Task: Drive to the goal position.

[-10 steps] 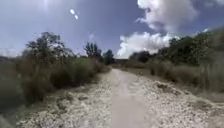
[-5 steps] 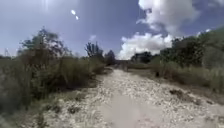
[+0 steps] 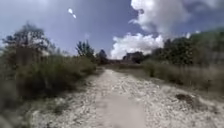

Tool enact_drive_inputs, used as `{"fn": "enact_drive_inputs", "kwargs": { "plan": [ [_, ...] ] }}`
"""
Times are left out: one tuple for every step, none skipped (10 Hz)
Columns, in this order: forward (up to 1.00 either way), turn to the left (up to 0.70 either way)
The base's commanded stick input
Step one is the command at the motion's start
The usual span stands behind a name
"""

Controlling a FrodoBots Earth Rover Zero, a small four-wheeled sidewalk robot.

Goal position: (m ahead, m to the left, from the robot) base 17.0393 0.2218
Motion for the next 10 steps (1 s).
{"fn": "enact_drive_inputs", "kwargs": {
  "plan": [
    [0.85, 0.0],
    [0.85, 0.0],
    [0.85, 0.0],
    [0.85, 0.0],
    [0.85, 0.0],
    [0.85, 0.0],
    [0.85, 0.0],
    [0.85, 0.0],
    [0.85, 0.0],
    [0.85, 0.0]
  ]
}}
